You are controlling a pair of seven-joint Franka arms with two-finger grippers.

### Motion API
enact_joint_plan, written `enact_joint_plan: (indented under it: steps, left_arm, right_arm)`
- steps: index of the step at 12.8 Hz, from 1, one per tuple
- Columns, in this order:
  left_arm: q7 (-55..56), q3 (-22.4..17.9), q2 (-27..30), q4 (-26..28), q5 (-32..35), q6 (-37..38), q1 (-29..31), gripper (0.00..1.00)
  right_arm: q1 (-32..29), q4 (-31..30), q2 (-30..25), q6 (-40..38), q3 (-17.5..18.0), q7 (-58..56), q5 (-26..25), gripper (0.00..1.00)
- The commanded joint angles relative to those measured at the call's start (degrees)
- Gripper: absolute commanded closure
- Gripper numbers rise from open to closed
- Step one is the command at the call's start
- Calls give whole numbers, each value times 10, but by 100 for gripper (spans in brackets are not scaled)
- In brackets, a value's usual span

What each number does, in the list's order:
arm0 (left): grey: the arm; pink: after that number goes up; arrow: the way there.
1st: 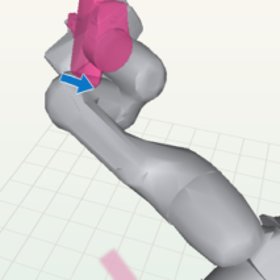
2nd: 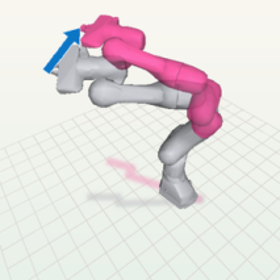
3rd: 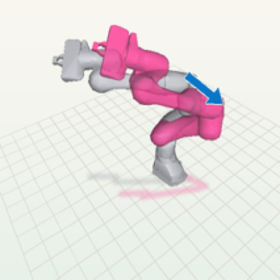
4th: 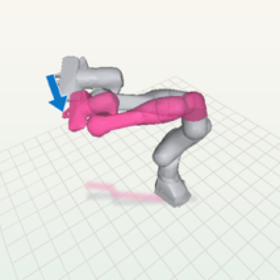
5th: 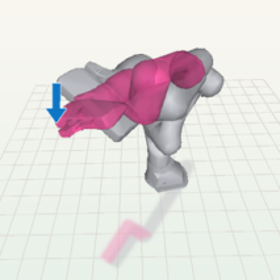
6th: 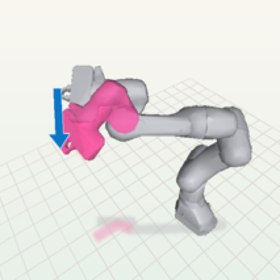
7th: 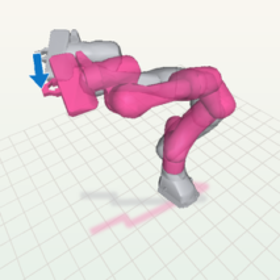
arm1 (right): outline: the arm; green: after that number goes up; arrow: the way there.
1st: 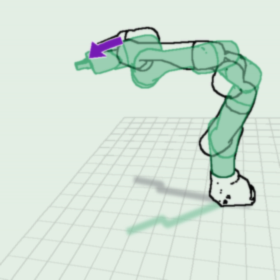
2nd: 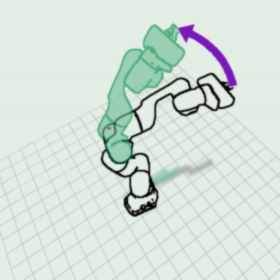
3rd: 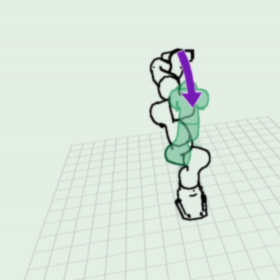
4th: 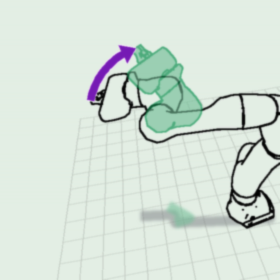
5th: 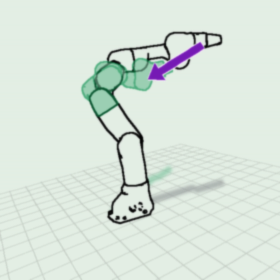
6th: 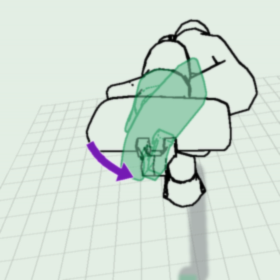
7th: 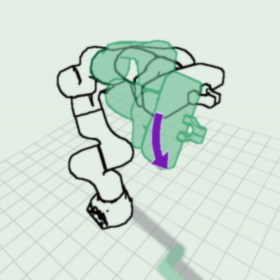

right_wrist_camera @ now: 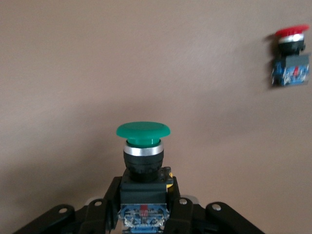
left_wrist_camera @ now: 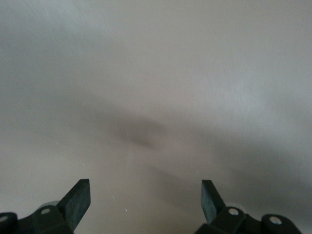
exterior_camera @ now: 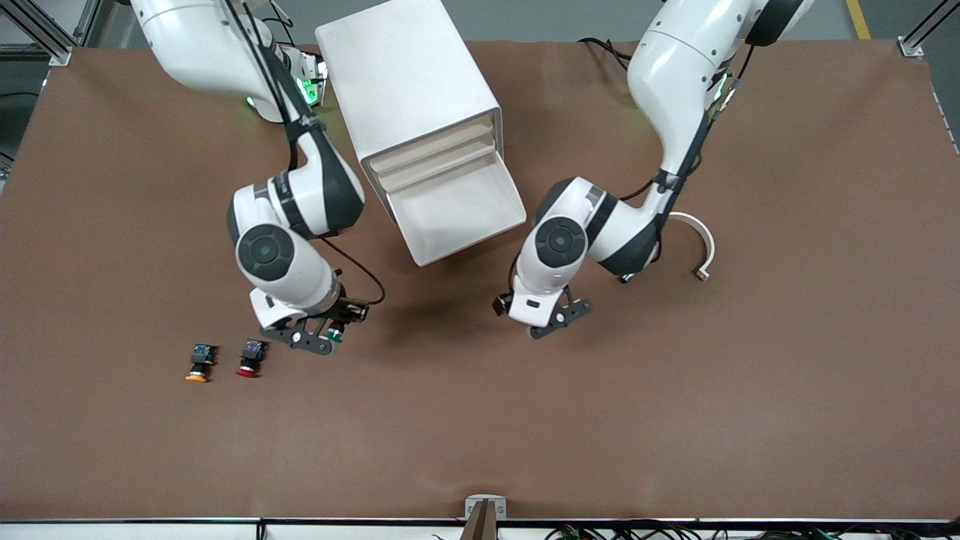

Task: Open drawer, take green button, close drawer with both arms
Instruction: 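Lower the button with the right gripper while the left gripper shuts the drawer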

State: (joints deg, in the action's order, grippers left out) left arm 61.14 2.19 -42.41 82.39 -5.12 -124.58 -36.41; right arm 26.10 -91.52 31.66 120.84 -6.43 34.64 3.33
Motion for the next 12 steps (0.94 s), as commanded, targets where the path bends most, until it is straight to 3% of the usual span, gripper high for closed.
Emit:
enact_joint_plan:
  steps: [1, 7, 12]
  left_arm:
    - [15, -3, 8, 18, 12, -11, -33, 0]
    - [46, 2, 4, 27, 3, -13, -101, 0]
    - [57, 45, 5, 50, -38, -14, -105, 0]
  right_arm:
    - [-34, 3, 27, 35, 12, -59, -7, 100]
    - [-74, 2, 70, 94, 12, -139, -8, 100]
    - [-98, -14, 89, 134, 13, -185, -7, 99]
